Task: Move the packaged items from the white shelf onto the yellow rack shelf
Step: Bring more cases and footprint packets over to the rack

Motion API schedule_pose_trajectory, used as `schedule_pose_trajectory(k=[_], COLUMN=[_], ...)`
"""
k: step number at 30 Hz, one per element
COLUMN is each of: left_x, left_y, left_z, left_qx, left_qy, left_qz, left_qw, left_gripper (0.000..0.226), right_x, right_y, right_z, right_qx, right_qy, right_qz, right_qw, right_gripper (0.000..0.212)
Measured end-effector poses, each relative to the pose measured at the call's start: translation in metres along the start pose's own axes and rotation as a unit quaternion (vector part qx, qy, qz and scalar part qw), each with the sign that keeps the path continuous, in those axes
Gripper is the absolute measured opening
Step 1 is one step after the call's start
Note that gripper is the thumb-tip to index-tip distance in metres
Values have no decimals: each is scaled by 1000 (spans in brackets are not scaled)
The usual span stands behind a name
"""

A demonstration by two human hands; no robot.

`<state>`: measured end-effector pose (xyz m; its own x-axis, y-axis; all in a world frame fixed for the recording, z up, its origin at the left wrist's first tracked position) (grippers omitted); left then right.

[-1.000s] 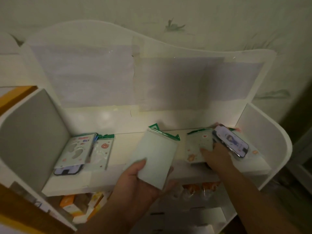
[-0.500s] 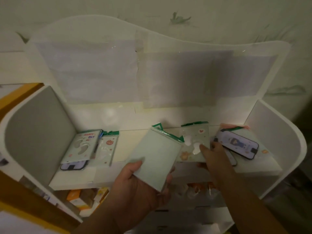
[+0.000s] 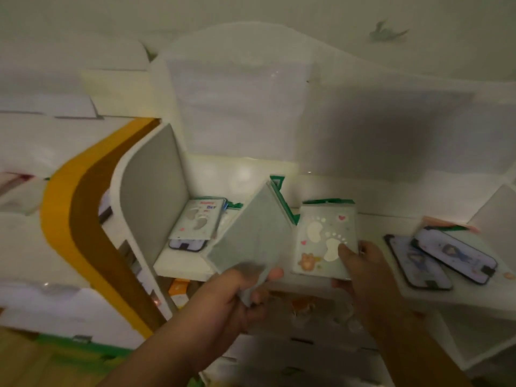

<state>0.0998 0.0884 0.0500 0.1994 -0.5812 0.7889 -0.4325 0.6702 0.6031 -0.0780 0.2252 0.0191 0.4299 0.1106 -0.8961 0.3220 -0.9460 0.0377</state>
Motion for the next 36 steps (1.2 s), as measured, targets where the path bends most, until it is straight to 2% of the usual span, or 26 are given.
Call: schedule_pose_trajectory(k=[3,7,9,13,17,19,22,24,26,29,30,32,36], left_x=[23,55,72,107,140,153,168,175,185,199,203,210,221], left_y=[-23,-62,-87,-138,-194,-226,-273,-298,-314,-333,-340,-354,-370], left_z=[-25,-67,-92,-147,-199,-222,-251,-266,-278,-288,-289,-287,-274], left_qx=[14,-12,-30,-35,-21,-8,19,41,83,149,164,202,281], left_qy=[43,117,144,202,226,232,230,237,238,223,216,205,192], left_qz=[-49,-133,-150,-136,-131,-120,-101,-67,-14,73,86,136,307], left_qw=[998,984,978,969,965,965,968,968,968,960,959,948,889], left_gripper=[75,56,54,53,52,65,105,109,99,40,34,33,38], right_x=[-3,0,5,17,37,51,76,90,102,116,120,125,133], right_y=[29,74,99,150,201,229,269,289,308,332,340,356,380], right_z=[-32,-80,-108,-168,-224,-246,-271,-284,-296,-303,-302,-301,-290], right_qx=[-27,-54,-62,-104,-152,-162,-169,-186,-207,-210,-207,-205,-203], right_qy=[-27,-46,-49,-59,-59,-54,-48,-39,-44,-28,-19,-11,-4], right_qz=[-9,4,13,14,0,-12,-17,-21,-51,-46,-43,-44,-52], right_qw=[999,997,997,993,987,985,984,981,976,976,977,978,978], right_gripper=[18,16,15,4,7,11,11,16,20,21,22,21,22])
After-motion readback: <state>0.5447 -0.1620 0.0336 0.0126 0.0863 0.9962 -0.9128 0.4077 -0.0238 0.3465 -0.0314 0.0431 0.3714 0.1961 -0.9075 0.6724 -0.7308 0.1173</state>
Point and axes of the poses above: each hand's wrist, its own z-axis towards the middle knuckle, its own y-axis out of the palm, x = y × z, the point moved 1 cm from there along z, towards the middle knuckle, and after that the axes turned 15 degrees about y, right-handed, at the moved point
